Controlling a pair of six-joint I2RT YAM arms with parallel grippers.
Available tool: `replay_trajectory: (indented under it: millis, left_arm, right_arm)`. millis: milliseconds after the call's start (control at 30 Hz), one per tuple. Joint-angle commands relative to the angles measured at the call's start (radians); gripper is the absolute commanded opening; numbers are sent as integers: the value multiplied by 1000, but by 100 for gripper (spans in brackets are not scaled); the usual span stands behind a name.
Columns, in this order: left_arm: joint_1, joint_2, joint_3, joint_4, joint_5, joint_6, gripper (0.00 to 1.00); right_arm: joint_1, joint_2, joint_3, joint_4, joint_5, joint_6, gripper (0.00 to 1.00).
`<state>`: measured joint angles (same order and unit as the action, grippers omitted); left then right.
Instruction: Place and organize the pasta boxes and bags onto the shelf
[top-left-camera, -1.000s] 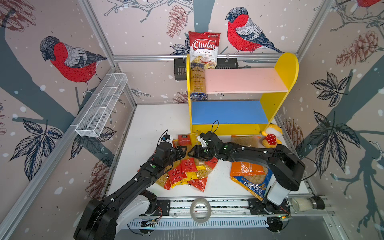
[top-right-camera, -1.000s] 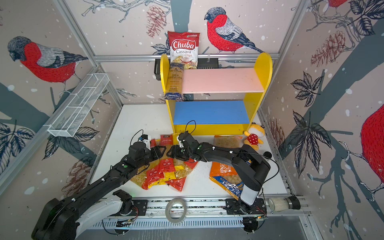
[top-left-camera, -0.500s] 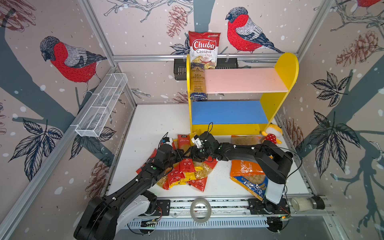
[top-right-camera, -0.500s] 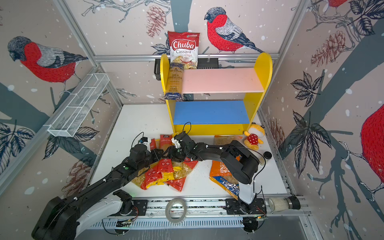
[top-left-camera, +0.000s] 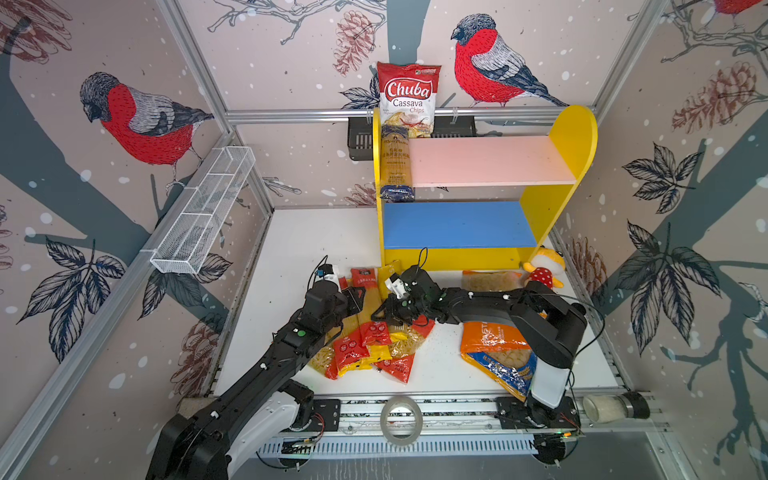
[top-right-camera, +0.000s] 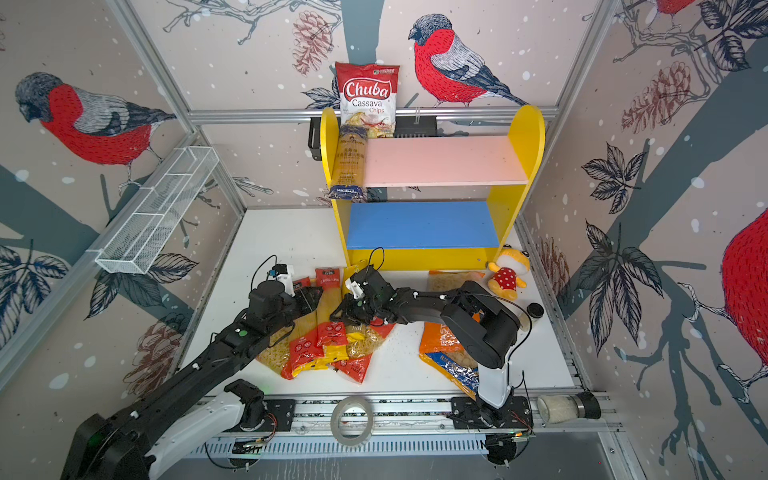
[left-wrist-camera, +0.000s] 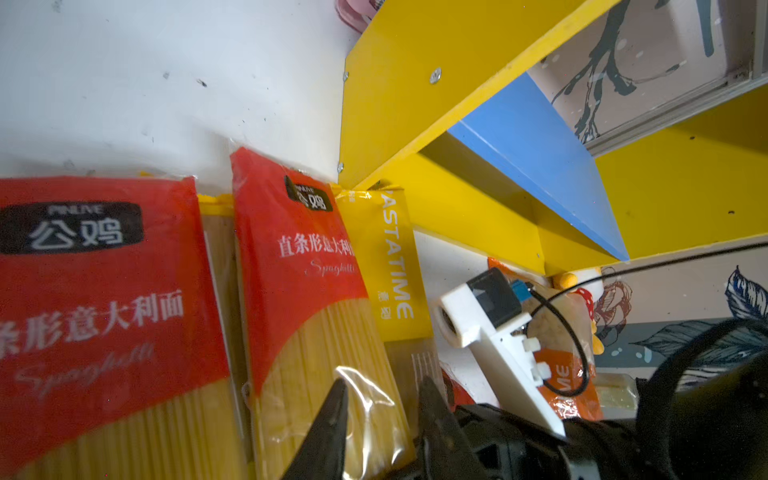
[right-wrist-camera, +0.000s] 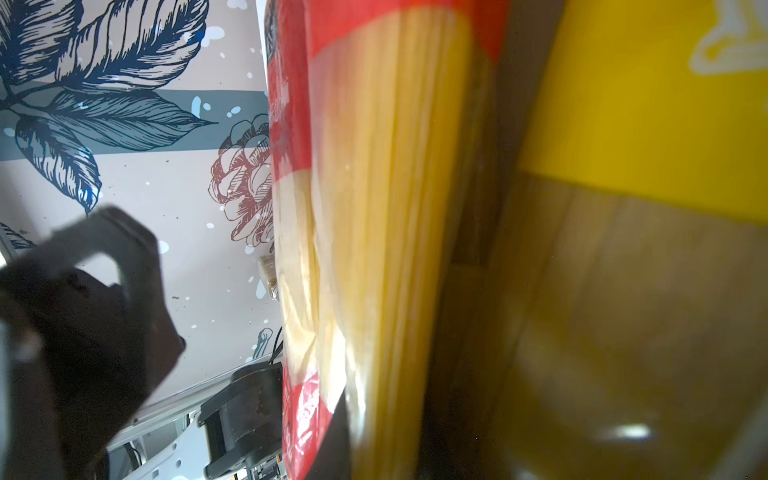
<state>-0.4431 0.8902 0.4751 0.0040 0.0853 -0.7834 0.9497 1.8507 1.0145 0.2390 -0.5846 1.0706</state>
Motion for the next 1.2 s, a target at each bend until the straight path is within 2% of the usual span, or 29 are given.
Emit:
replay_trajectory:
  millis: [0,167,367,433,567,633,767,900,1167]
  left_arm:
    - [20,-14,29,-41,15,30,37]
    - [58,-26,63,-36,57,25,49]
    - [141,-21,56,93,265,-39,66]
    - [145,-19,49,137,303,-63,71]
    - [133,10,12,331,425,-124,82]
    - [93,39,27,373,449,-116,83]
    - [7,83,77,315,402,-42,82]
    - [0,112,53,426,442,-92,79]
    - [-15,124,72,499,467,-94,71]
  right_arm:
    - [2,-35,-18,85,-43,-34,14]
    - [-15,-114,-83,174,-31,-50,7]
    - [-39,-264,-186,248,20,-109,6]
    - [-43,-317,-209,241,51,-138,6]
    - [-39,-427,-243,195,139,-218,7]
    - [-36,-469,-245,174,173,-248,7]
    - [-31,-549,-249,168,202,-273,7]
    - [-20,-593,-236,160,199,-296,7]
    - [33,-609,-168,56,214,-374,7]
